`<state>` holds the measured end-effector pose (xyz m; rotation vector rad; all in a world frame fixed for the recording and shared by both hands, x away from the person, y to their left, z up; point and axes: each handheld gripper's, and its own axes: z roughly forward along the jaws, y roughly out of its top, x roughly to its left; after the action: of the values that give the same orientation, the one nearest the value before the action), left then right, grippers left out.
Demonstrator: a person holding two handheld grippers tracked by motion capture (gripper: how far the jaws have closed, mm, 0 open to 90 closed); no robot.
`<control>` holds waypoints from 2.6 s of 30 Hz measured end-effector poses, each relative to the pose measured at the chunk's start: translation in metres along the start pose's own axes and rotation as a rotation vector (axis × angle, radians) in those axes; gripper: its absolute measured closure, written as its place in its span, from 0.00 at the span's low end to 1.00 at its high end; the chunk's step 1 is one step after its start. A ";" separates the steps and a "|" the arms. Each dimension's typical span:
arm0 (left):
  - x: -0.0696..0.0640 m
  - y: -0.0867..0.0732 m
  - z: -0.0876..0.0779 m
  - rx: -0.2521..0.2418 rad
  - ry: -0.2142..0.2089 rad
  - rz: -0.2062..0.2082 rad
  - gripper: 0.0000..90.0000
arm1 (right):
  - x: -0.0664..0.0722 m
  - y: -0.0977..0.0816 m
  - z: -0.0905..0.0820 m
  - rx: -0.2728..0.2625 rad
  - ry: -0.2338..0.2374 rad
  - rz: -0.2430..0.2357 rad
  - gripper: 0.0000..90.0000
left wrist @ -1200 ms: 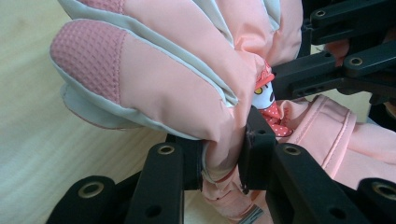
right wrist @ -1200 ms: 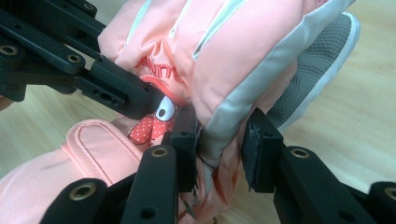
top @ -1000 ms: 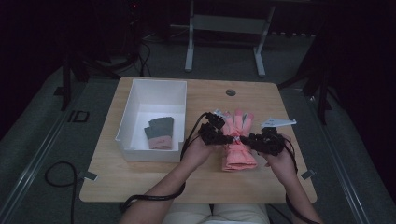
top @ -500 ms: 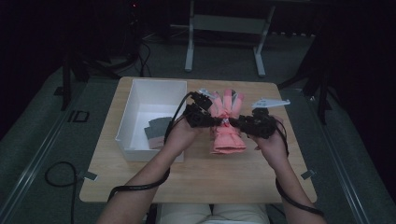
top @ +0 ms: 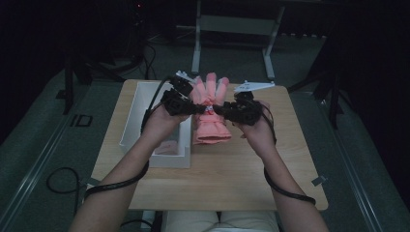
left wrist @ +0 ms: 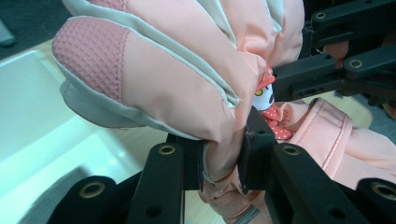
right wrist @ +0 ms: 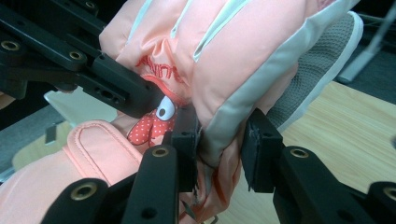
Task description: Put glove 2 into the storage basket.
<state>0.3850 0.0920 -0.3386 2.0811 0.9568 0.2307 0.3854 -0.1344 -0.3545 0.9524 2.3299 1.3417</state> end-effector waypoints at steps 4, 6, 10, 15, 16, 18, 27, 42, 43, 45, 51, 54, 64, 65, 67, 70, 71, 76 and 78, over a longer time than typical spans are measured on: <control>0.013 -0.007 -0.018 -0.004 0.030 0.006 0.82 | 0.013 0.012 0.015 -0.001 0.024 -0.014 0.77; 0.019 -0.012 -0.026 0.002 0.043 -0.002 0.82 | 0.020 0.017 0.024 0.001 0.041 -0.022 0.77; 0.034 -0.022 -0.043 0.014 0.069 -0.017 0.82 | 0.034 0.026 0.043 0.003 0.072 -0.037 0.77; 0.054 -0.034 -0.060 0.019 0.099 -0.046 0.82 | 0.052 0.037 0.067 0.002 0.099 -0.053 0.77; 0.058 -0.037 -0.062 0.022 0.102 -0.051 0.82 | 0.055 0.038 0.072 -0.001 0.100 -0.054 0.77; 0.067 -0.042 -0.066 0.028 0.109 -0.058 0.82 | 0.060 0.041 0.083 0.002 0.109 -0.057 0.77; 0.100 -0.058 -0.040 0.049 0.102 -0.115 0.82 | 0.058 0.034 0.126 0.051 0.098 -0.036 0.77; 0.119 -0.090 0.027 0.109 0.031 -0.224 0.82 | 0.030 -0.006 0.162 0.221 0.056 -0.001 0.77; 0.120 -0.092 0.029 0.113 0.029 -0.231 0.82 | 0.030 -0.008 0.164 0.232 0.056 0.003 0.77; 0.121 -0.095 0.033 0.133 0.028 -0.239 0.82 | 0.030 -0.011 0.166 0.253 0.052 -0.002 0.77; 0.120 -0.094 0.041 0.211 0.052 -0.250 0.82 | 0.033 -0.016 0.176 0.320 0.034 -0.033 0.76; 0.118 -0.093 0.048 0.263 0.080 -0.249 0.82 | 0.036 -0.015 0.178 0.355 0.016 -0.054 0.75; 0.122 -0.095 0.058 0.328 0.093 -0.284 0.80 | 0.045 -0.008 0.179 0.415 -0.035 -0.135 0.61; 0.121 -0.095 0.061 0.345 0.097 -0.279 0.80 | 0.044 -0.007 0.177 0.406 -0.028 -0.134 0.61; 0.120 -0.095 0.067 0.361 0.108 -0.273 0.79 | 0.043 -0.003 0.173 0.404 -0.022 -0.137 0.59; 0.120 -0.094 0.073 0.380 0.124 -0.280 0.75 | 0.042 0.001 0.167 0.387 0.011 -0.121 0.59; 0.120 -0.093 0.074 0.383 0.132 -0.274 0.74 | 0.042 0.003 0.166 0.378 0.013 -0.120 0.59; 0.116 -0.088 0.078 0.375 0.145 -0.256 0.66 | 0.042 0.008 0.157 0.360 0.038 -0.110 0.59; 0.115 -0.086 0.075 0.360 0.153 -0.250 0.64 | 0.041 0.009 0.153 0.358 0.038 -0.112 0.58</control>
<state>0.4519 0.1603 -0.4692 2.2596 1.4262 0.0922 0.4414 -0.0027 -0.4242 0.8796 2.6653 0.9245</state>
